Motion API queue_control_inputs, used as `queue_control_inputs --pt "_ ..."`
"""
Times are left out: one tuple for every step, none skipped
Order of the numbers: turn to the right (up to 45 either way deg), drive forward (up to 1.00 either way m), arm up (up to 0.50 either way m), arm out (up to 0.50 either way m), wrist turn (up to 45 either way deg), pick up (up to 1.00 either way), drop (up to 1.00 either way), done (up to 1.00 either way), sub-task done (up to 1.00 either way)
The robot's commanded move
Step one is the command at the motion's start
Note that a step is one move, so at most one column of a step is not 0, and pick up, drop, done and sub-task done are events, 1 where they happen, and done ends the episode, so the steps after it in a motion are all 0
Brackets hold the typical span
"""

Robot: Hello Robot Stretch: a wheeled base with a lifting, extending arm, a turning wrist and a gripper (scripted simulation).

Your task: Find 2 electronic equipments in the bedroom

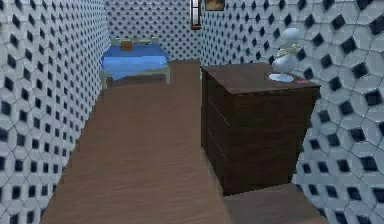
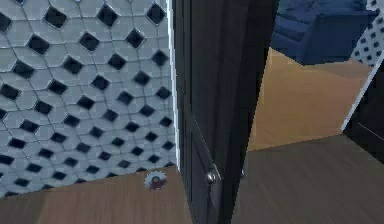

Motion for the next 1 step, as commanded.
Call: queue_control_inputs --pt "-12.0 0.0 0.0 0.0 0.0 0.0 0.0 0.0 0.0"
